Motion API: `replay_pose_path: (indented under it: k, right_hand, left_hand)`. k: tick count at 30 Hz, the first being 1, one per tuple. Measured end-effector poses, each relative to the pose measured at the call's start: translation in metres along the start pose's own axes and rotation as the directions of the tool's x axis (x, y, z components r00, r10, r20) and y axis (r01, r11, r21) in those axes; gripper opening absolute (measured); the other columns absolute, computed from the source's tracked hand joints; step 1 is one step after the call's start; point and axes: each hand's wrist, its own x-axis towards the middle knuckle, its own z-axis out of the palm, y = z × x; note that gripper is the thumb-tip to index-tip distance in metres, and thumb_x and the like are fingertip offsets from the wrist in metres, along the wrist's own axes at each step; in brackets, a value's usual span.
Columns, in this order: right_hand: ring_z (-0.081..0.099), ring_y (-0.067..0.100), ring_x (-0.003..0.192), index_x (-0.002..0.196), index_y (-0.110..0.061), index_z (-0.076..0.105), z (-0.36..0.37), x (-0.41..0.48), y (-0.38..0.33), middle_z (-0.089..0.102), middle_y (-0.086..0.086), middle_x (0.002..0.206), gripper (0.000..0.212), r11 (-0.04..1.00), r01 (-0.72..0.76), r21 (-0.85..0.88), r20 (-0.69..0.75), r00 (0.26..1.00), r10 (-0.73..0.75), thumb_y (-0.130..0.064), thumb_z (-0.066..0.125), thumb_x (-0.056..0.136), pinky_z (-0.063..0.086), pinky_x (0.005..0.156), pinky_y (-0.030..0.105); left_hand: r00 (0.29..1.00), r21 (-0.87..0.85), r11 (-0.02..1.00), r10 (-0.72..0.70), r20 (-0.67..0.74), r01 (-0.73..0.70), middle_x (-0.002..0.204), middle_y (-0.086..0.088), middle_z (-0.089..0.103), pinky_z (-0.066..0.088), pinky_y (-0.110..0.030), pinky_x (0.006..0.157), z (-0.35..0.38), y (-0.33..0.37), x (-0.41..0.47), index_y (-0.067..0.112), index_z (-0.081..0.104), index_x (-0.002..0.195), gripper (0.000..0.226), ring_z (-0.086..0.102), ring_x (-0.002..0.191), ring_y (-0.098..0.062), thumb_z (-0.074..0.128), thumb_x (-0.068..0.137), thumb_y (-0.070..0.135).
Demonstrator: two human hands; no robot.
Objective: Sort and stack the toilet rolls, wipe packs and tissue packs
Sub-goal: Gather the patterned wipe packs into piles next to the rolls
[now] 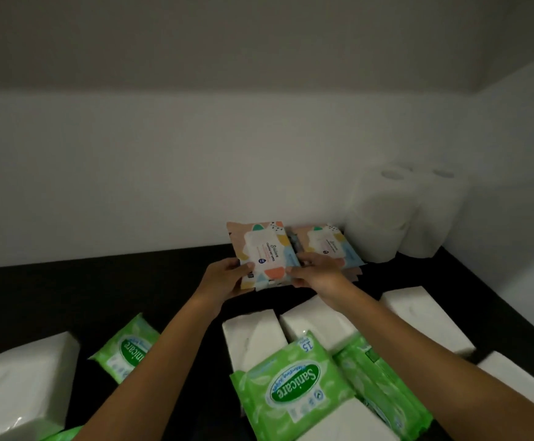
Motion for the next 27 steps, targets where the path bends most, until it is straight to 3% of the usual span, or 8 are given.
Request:
replay_pose_path:
  k: [5,7,10,12,14,18,21,27]
  right_hand:
    - [0.063,0.027,0.1,0.122,-0.001,0.057,0.0,0.036,-0.002,0.062,0.017,0.122,0.037,0.965,0.03,-0.259,-0.068,0.996,-0.049,-0.006,0.06,0.086,0.054,0.091,0.036]
    - [0.059,0.021,0.092,0.118,0.0,0.059,0.002,0.046,-0.001,0.064,0.017,0.118,0.03,0.941,0.03,-0.338,-0.105,0.992,-0.07,-0.007,0.056,0.089,0.054,0.076,0.027]
    - [0.053,0.017,0.085,0.114,0.003,0.06,0.005,0.062,0.004,0.064,0.019,0.115,0.026,0.89,0.026,-0.455,-0.125,0.988,-0.092,-0.008,0.051,0.092,0.038,0.053,0.01]
    - [0.051,0.017,0.084,0.113,0.004,0.059,0.007,0.069,0.005,0.063,0.02,0.115,0.026,0.861,0.022,-0.508,-0.13,0.986,-0.103,-0.008,0.05,0.093,0.035,0.05,0.014]
    - [0.051,0.019,0.086,0.113,0.005,0.057,0.008,0.075,0.005,0.062,0.021,0.117,0.026,0.834,0.012,-0.552,-0.14,0.984,-0.107,-0.007,0.048,0.092,0.038,0.06,0.021]
    - [0.057,0.023,0.094,0.116,0.006,0.052,0.015,0.078,0.007,0.058,0.019,0.12,0.026,0.758,0.028,-0.652,-0.052,0.995,-0.082,-0.004,0.044,0.094,0.047,0.068,0.023]
    - [0.058,0.037,0.106,0.114,0.005,0.053,0.019,0.076,0.014,0.054,0.025,0.121,0.031,0.705,0.072,-0.705,0.027,0.997,-0.075,-0.009,0.059,0.086,0.052,0.089,0.037]
    - [0.051,0.031,0.117,0.127,0.0,0.046,0.02,0.069,0.012,0.04,0.018,0.132,0.037,0.37,0.078,-0.926,0.031,0.991,-0.132,-0.007,0.052,0.091,0.046,0.094,0.035]
  left_hand:
    - [0.998,-0.052,0.998,-0.033,-0.053,0.031,0.123,-0.02,0.06,0.052,-0.03,0.075,0.012,0.002,0.039,0.0,0.053,0.124,0.034,0.06,0.097,-0.024,0.054,0.091,0.007]
    - [0.997,-0.037,0.998,-0.054,-0.063,0.051,0.123,-0.02,0.059,0.051,-0.03,0.074,0.019,0.004,0.053,0.0,0.053,0.124,0.033,0.059,0.095,-0.024,0.053,0.091,0.006]
    - [0.993,-0.015,0.995,-0.097,-0.067,0.096,0.125,-0.02,0.059,0.05,-0.028,0.069,0.024,0.003,0.071,0.0,0.053,0.125,0.034,0.059,0.088,-0.022,0.053,0.092,0.006]
    - [0.99,0.003,0.992,-0.127,-0.063,0.127,0.126,-0.019,0.058,0.049,-0.027,0.067,0.023,0.003,0.081,0.001,0.052,0.126,0.034,0.059,0.084,-0.02,0.052,0.092,0.006]
    - [0.988,0.013,0.989,-0.144,-0.056,0.145,0.126,-0.019,0.058,0.05,-0.029,0.068,0.022,0.002,0.089,0.001,0.052,0.126,0.034,0.06,0.08,-0.019,0.052,0.092,0.006]
    - [0.986,0.079,0.984,-0.154,-0.056,0.158,0.128,-0.018,0.057,0.051,-0.032,0.078,0.023,-0.006,0.098,0.001,0.05,0.128,0.036,0.057,0.098,-0.023,0.051,0.093,0.007]
    - [0.99,0.165,0.977,-0.12,-0.077,0.132,0.125,-0.015,0.058,0.049,-0.024,0.066,0.024,-0.014,0.102,0.004,0.049,0.13,0.037,0.056,0.095,-0.019,0.051,0.094,0.012]
    - [0.993,0.24,0.965,-0.096,-0.066,0.109,0.122,-0.014,0.062,0.046,-0.019,0.06,0.023,-0.016,0.102,0.006,0.052,0.127,0.037,0.057,0.091,-0.016,0.055,0.092,0.016]
